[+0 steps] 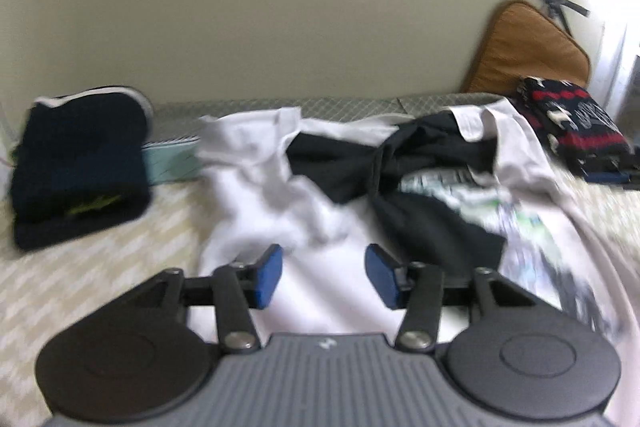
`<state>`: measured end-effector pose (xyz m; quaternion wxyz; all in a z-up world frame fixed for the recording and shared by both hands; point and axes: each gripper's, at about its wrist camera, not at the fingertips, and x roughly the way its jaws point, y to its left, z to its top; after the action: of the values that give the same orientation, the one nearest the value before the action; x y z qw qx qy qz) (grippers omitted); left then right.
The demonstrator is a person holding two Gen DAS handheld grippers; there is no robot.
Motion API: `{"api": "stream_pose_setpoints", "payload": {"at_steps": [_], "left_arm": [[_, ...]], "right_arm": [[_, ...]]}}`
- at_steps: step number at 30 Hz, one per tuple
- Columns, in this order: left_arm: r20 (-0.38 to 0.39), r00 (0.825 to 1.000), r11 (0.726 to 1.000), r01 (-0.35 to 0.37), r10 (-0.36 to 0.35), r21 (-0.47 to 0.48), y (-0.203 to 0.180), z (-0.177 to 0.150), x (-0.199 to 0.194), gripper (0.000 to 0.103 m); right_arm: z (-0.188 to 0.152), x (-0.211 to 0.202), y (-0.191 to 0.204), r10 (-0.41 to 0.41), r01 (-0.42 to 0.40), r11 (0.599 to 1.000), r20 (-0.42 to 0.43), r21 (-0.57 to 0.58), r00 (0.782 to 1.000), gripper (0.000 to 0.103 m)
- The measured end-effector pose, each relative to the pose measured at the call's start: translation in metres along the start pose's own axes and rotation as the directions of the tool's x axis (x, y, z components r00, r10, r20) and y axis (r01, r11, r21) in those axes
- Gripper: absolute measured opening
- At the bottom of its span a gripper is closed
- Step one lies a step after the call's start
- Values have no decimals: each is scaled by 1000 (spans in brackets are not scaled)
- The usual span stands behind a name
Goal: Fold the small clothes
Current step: 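Pull the T-shirt hem straight with both grippers and release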
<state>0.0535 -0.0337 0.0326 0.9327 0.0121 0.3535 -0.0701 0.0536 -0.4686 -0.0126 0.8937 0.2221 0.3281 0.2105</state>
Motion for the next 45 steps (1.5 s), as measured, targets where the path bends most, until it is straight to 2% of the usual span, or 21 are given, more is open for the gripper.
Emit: {"api": "stream_pose_setpoints", "payload": {"at_steps": [2, 7, 10, 11, 13, 17, 20, 21, 23, 24, 25, 27, 29, 30, 32, 34, 37, 39, 41, 43, 45], "left_arm": [[-5, 1000, 1000, 5, -5, 9, 7, -22, -28, 55], [6, 1000, 1000, 4, -4, -18, 12, -74, -89, 66], [16, 998, 992, 65, -64, -106, 22, -109, -125, 76], [12, 995, 985, 96, -95, -146, 26, -121, -133, 77], [3, 992, 974, 125, -126, -188, 26, -143, -145, 77], [-8, 992, 962, 119, -125, -245, 28, -169, -161, 85], [6, 993, 964, 117, -119, -237, 19, -179, -172, 88], [10, 993, 968, 118, -119, -221, 15, -180, -174, 89], [7, 994, 979, 110, -111, -173, 5, -184, -174, 89], [-3, 995, 985, 95, -97, -145, -1, -185, -171, 89], [-19, 997, 990, 71, -74, -120, -8, -185, -166, 86], [-52, 998, 995, 36, -41, -95, -11, -185, -154, 73], [-44, 999, 998, -2, -1, -70, -14, -183, -155, 21], [-58, 998, 996, 12, -17, -85, -11, -180, -155, 13], [-68, 990, 977, 108, -122, -182, 2, -178, -161, 13], [-27, 978, 955, 198, -209, -220, 7, -180, -178, 13], [26, 974, 945, 225, -225, -237, 7, -179, -199, 13], [69, 966, 920, 257, -248, -295, 14, -179, -207, 13], [116, 954, 881, 301, -277, -364, 27, -178, -207, 13], [145, 945, 851, 326, -292, -411, 36, -174, -202, 13], [162, 944, 837, 331, -289, -436, 41, -166, -196, 13]], "right_arm": [[-27, -26, -4, 58, -59, 998, -49, -16, 997, 35], [-92, -92, -19, 141, -142, 990, -82, -12, 987, 36], [-121, -121, -15, 157, -163, 986, -105, -43, 982, 36], [-132, -129, -14, 167, -175, 983, -121, -56, 978, 37], [-144, -135, -5, 176, -190, 979, -152, -81, 973, 40], [-164, -124, 5, 194, -218, 968, -185, -122, 963, 43], [-173, -118, 15, 204, -236, 958, -190, -164, 960, 44], [-176, -118, 18, 199, -233, 955, -187, -186, 962, 43], [-181, -118, 21, 178, -213, 955, -177, -205, 968, 29], [-183, -118, 21, 164, -201, 958, -182, -205, 969, 14], [-185, -119, 20, 152, -187, 961, -180, -201, 972, 13], [-187, -127, 18, 136, -166, 965, -152, -204, 979, 9], [-185, -141, 19, 82, -99, 970, -86, -224, 993, 8], [-181, -152, 17, 59, -68, 974, -48, -215, 997, 8], [-173, -174, 12, 22, -17, 981, 21, -193, 1000, 8], [-167, -198, 5, -4, 15, 986, 66, -165, 998, 8], [-170, -211, 4, -18, 24, 988, 44, -153, 999, 7], [-174, -206, 8, -7, 6, 986, -4, -169, 1000, 7], [-173, -198, 5, 16, -22, 984, -36, -174, 999, 7], [-168, -191, 1, 57, -61, 988, -35, -145, 998, 7], [-156, -185, -4, 93, -95, 989, -21, -113, 995, 7]]}}
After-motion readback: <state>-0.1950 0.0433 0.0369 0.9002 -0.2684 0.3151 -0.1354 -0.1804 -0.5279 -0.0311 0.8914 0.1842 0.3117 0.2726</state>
